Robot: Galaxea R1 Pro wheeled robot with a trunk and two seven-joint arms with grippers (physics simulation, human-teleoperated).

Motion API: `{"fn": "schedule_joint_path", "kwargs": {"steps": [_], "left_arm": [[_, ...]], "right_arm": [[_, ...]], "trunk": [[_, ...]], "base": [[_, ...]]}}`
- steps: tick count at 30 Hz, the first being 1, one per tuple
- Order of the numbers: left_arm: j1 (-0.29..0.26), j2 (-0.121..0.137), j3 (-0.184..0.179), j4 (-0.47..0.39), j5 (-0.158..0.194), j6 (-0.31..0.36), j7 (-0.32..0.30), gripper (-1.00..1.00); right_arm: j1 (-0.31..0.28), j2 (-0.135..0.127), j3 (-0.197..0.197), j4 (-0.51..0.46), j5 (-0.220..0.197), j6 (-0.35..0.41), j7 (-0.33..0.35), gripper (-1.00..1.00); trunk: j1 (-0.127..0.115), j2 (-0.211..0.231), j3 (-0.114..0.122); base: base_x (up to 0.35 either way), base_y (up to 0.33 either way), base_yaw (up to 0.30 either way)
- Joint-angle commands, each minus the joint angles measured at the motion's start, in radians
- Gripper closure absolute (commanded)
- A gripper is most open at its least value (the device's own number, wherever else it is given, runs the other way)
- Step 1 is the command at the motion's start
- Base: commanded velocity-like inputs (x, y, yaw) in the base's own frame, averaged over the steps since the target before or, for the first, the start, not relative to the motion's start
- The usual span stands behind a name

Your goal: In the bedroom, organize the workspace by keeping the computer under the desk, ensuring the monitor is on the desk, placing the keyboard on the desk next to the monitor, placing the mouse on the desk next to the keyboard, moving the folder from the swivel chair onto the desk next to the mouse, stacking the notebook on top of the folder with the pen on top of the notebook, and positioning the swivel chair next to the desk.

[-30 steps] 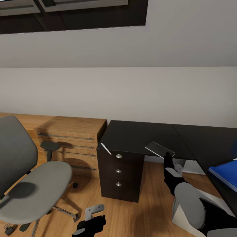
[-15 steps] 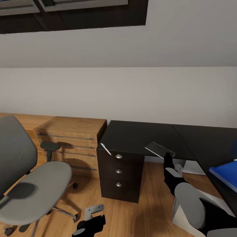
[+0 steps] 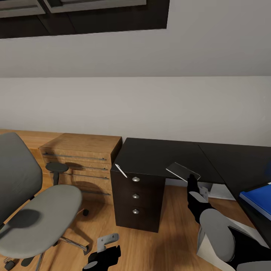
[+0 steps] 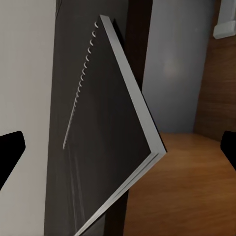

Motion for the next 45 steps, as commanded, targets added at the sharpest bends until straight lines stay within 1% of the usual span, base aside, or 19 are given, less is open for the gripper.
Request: {"fn": "schedule_joint_path", "kwargs": {"steps": [1, 10, 11, 38, 45], "left_arm": [[-0.001, 0.001, -0.003, -0.001, 0.005, 0.002, 0.008, -1.00], [-0.001, 0.001, -0.003, -0.001, 0.005, 0.002, 0.008, -1.00], [-0.001, 0.001, -0.003, -0.001, 0.005, 0.002, 0.008, -1.00], [-0.001, 0.001, -0.004, -0.001, 0.005, 0.002, 0.007, -1.00], [-0.001, -0.001, -0.004, -0.001, 0.005, 0.002, 0.006, -1.00]], "right_arm": [[-0.001, 0.000, 0.001, 0.002, -0.011, -0.003, 0.008, -1.00], [-0.001, 0.000, 0.001, 0.000, -0.011, -0.003, 0.008, -1.00], [-0.001, 0.000, 0.001, 0.000, -0.010, -0.003, 0.008, 1.00], [-0.001, -0.001, 0.001, -0.003, -0.007, -0.003, 0.012, 1.00], [-0.001, -0.002, 0.002, -0.004, -0.006, -0.003, 0.012, 1.00]], "trunk": [[0.000, -0.001, -0.001], [0.000, -0.001, -0.001], [0.000, -0.001, -0.001], [0.000, -0.001, -0.001], [-0.027, 0.048, 0.021]], "base": [[0.001, 0.000, 0.000], [0.000, 0.000, 0.000], [0.000, 0.000, 0.000], [0.000, 0.000, 0.000], [0.000, 0.000, 0.000]]}}
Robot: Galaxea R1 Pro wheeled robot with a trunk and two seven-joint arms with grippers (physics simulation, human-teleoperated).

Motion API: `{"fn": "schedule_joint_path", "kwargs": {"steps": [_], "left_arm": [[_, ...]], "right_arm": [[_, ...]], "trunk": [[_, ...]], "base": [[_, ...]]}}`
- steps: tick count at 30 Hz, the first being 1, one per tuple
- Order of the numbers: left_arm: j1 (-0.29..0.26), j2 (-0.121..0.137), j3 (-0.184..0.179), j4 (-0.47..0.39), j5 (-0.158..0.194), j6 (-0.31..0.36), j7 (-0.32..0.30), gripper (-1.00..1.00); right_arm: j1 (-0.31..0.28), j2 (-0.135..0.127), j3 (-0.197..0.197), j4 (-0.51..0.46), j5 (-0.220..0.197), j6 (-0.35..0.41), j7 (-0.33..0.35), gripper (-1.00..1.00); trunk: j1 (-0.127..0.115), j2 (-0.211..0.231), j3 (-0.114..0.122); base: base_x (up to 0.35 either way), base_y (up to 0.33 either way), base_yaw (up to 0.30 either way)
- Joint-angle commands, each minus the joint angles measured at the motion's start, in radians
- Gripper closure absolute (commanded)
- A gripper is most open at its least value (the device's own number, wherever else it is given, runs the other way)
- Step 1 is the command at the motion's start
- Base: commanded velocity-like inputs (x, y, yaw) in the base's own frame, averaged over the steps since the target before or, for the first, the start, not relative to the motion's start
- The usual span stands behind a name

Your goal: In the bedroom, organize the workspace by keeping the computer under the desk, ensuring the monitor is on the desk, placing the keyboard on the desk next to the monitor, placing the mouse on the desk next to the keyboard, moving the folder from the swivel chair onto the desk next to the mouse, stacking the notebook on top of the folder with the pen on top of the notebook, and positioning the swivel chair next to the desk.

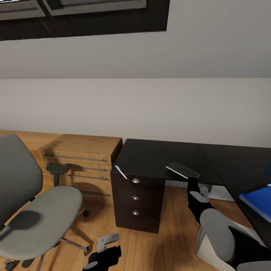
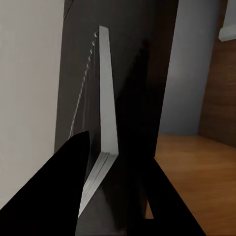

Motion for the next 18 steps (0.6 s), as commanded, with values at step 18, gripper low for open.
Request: {"fn": "schedule_joint_path", "kwargs": {"steps": [18], "left_arm": [[-0.001, -0.001, -0.002, 0.001, 0.007, 0.002, 0.008, -1.00]], "right_arm": [[0.007, 0.001, -0.005, -0.097, -0.012, -0.014, 0.125, 1.00]], "trunk": [[-0.069, 0.126, 0.055]], "base": [[0.000, 0.000, 0.000]]}}
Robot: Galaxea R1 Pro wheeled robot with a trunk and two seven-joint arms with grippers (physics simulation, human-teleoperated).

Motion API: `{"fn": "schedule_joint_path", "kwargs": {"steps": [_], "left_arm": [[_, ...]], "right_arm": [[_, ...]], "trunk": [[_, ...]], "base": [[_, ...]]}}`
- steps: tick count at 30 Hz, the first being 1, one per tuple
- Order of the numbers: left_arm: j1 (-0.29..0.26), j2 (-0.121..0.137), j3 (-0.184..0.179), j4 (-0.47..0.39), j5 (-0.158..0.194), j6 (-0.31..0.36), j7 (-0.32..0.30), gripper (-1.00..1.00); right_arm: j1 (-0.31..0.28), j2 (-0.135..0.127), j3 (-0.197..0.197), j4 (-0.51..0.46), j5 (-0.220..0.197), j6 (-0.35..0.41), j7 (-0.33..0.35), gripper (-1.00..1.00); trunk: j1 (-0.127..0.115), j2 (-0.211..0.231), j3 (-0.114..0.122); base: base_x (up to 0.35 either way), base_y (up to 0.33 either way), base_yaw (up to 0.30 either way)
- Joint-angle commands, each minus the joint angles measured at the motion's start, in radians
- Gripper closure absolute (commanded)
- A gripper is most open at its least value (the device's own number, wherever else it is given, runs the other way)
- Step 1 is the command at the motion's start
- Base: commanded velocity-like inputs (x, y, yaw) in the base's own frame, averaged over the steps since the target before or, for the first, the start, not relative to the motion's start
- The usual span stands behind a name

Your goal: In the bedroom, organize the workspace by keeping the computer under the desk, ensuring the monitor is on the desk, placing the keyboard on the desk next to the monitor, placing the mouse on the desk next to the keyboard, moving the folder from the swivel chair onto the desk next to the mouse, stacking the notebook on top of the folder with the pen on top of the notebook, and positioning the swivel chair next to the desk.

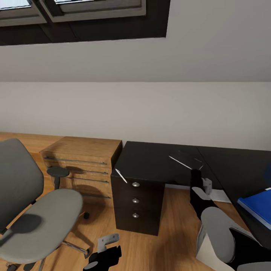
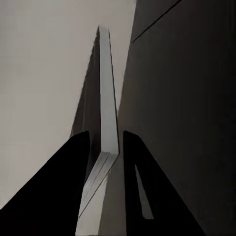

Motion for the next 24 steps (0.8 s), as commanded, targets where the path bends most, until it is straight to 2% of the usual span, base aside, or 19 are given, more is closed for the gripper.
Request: {"fn": "schedule_joint_path", "kwargs": {"steps": [1, 6, 8, 11, 12, 15, 16, 18, 19, 24], "left_arm": [[-0.001, 0.001, -0.002, -0.001, 0.006, 0.002, 0.008, -1.00], [-0.001, 0.000, -0.003, 0.015, 0.004, 0.002, 0.008, -1.00], [-0.001, 0.000, -0.004, 0.022, 0.003, 0.002, 0.007, -1.00], [-0.001, 0.000, -0.005, 0.026, 0.003, 0.002, 0.007, -1.00], [-0.001, -0.001, -0.005, 0.027, 0.003, 0.002, 0.007, -1.00], [-0.001, -0.001, -0.005, 0.028, 0.003, 0.002, 0.007, -1.00], [-0.001, -0.001, -0.005, 0.028, 0.003, 0.002, 0.007, -1.00], [-0.001, -0.001, -0.005, 0.029, 0.003, 0.002, 0.007, -1.00], [-0.001, -0.001, -0.005, 0.029, 0.003, 0.002, 0.008, -1.00], [-0.001, -0.001, -0.006, 0.029, 0.003, 0.002, 0.008, -1.00]], "right_arm": [[0.001, 0.000, -0.001, -0.005, -0.019, 0.000, 0.011, 1.00], [0.008, -0.002, -0.001, -0.065, -0.016, 0.006, 0.016, 1.00], [0.021, -0.002, 0.000, -0.111, -0.011, 0.031, -0.007, 1.00], [0.050, -0.002, 0.001, -0.203, 0.010, 0.106, -0.081, 1.00], [0.076, 0.000, 0.001, -0.272, 0.024, 0.152, -0.136, 1.00], [0.136, 0.004, 0.001, -0.412, 0.042, 0.225, -0.236, 1.00], [0.182, 0.007, 0.002, -0.514, 0.049, 0.271, -0.306, 1.00], [0.224, 0.011, 0.004, -0.604, 0.053, 0.314, -0.374, 1.00], [0.257, 0.016, 0.007, -0.677, 0.055, 0.354, -0.437, 1.00], [0.299, 0.024, 0.008, -0.787, 0.055, 0.425, -0.554, 1.00]], "trunk": [[-0.004, 0.007, 0.002], [-0.023, 0.042, 0.018], [-0.031, 0.056, 0.024], [-0.042, 0.077, 0.033], [-0.046, 0.084, 0.036], [-0.058, 0.105, 0.046], [-0.061, 0.112, 0.049], [-0.069, 0.126, 0.055], [-0.073, 0.133, 0.058], [-0.077, 0.140, 0.062]], "base": [[0.000, 0.000, 0.000], [0.000, 0.000, 0.000], [0.000, 0.000, 0.000], [0.000, 0.000, 0.000], [0.000, 0.000, 0.000], [0.000, 0.000, 0.000], [0.000, 0.000, 0.000], [0.000, 0.000, 0.000], [0.000, 0.000, 0.000], [0.000, 0.000, 0.000]]}}
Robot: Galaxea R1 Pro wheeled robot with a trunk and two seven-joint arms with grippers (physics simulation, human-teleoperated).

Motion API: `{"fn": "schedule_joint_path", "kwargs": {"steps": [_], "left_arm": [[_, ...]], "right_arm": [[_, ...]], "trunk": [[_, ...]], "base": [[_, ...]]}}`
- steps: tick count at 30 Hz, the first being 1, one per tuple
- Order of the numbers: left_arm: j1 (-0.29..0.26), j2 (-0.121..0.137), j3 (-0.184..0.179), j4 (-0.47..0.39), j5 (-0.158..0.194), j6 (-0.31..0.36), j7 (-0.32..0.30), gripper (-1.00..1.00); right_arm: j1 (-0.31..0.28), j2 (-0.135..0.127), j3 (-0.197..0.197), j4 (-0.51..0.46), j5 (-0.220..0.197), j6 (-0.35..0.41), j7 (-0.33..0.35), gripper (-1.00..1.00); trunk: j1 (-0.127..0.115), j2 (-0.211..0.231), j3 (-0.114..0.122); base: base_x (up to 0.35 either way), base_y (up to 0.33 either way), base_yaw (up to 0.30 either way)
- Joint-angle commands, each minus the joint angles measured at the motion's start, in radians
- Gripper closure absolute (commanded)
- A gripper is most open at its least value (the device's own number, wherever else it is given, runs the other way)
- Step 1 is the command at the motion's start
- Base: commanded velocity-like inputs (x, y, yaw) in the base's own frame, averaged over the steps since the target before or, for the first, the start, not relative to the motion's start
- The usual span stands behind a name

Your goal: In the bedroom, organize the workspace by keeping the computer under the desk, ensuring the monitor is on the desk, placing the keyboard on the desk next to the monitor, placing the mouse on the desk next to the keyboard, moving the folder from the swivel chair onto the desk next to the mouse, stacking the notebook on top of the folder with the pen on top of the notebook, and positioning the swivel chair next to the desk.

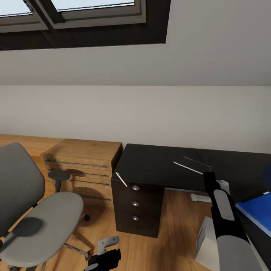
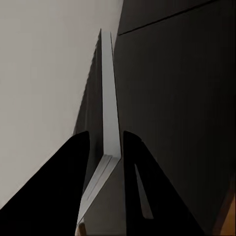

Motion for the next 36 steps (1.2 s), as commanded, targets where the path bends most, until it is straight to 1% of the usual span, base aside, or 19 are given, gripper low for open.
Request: {"fn": "schedule_joint_path", "kwargs": {"steps": [1, 6, 10, 16, 23, 24, 25, 26, 27, 30, 31, 36], "left_arm": [[-0.001, 0.001, -0.003, -0.001, 0.006, 0.002, 0.008, -1.00], [-0.001, 0.001, -0.003, -0.001, 0.005, 0.002, 0.008, -1.00], [-0.001, 0.001, -0.003, -0.001, 0.005, 0.002, 0.008, -1.00], [-0.001, 0.001, -0.003, -0.001, 0.005, 0.002, 0.008, -1.00], [-0.001, 0.001, -0.011, -0.001, 0.005, 0.002, 0.008, -1.00], [-0.001, 0.001, -0.014, -0.001, 0.005, 0.002, 0.008, -1.00], [-0.001, 0.001, -0.015, -0.001, 0.005, 0.002, 0.008, -1.00], [-0.001, 0.001, -0.016, -0.001, 0.005, 0.002, 0.009, -1.00], [-0.001, 0.001, -0.016, -0.001, 0.005, 0.002, 0.009, -1.00], [-0.001, 0.001, -0.016, -0.001, 0.006, 0.002, 0.009, -1.00], [-0.001, 0.001, -0.016, -0.001, 0.006, 0.002, 0.009, -1.00], [-0.001, 0.001, -0.016, -0.001, 0.006, 0.002, 0.009, -1.00]], "right_arm": [[0.002, 0.002, -0.003, -0.010, -0.005, 0.012, -0.012, 1.00], [0.011, 0.004, -0.004, -0.034, -0.019, 0.027, -0.037, 1.00], [0.015, 0.004, -0.004, -0.041, -0.030, 0.031, -0.044, 1.00], [0.016, 0.006, -0.003, -0.040, -0.032, 0.029, -0.039, 1.00], [0.016, 0.020, -0.002, -0.036, -0.031, 0.024, 0.006, 1.00], [0.017, 0.024, -0.002, -0.035, -0.032, 0.024, 0.044, 1.00], [0.017, 0.025, -0.002, -0.034, -0.031, 0.025, 0.054, 1.00], [0.018, 0.028, -0.002, -0.034, -0.031, 0.026, 0.102, 1.00], [0.018, 0.029, -0.002, -0.034, -0.032, 0.026, 0.105, 1.00], [0.018, 0.042, -0.002, -0.033, -0.031, 0.026, 0.110, 1.00], [0.018, 0.058, -0.002, -0.033, -0.028, 0.024, 0.108, 1.00], [0.019, 0.057, -0.002, -0.032, -0.026, 0.024, 0.106, 1.00]], "trunk": [[0.000, -0.001, -0.001], [0.000, -0.001, -0.001], [0.000, -0.001, -0.001], [-0.023, 0.041, 0.018], [-0.050, 0.090, 0.040], [-0.054, 0.097, 0.043], [-0.058, 0.104, 0.046], [-0.061, 0.111, 0.049], [-0.065, 0.118, 0.052], [-0.065, 0.118, 0.052], [-0.065, 0.118, 0.052], [-0.065, 0.118, 0.052]], "base": [[0.000, 0.000, 0.000], [0.000, 0.000, 0.000], [0.000, 0.000, 0.000], [0.000, 0.000, 0.000], [0.000, 0.000, 0.000], [0.000, 0.000, 0.000], [0.000, 0.000, 0.000], [0.000, 0.000, 0.000], [0.000, 0.000, 0.000], [0.000, 0.000, 0.000], [0.000, 0.000, 0.000], [0.000, 0.000, 0.000]]}}
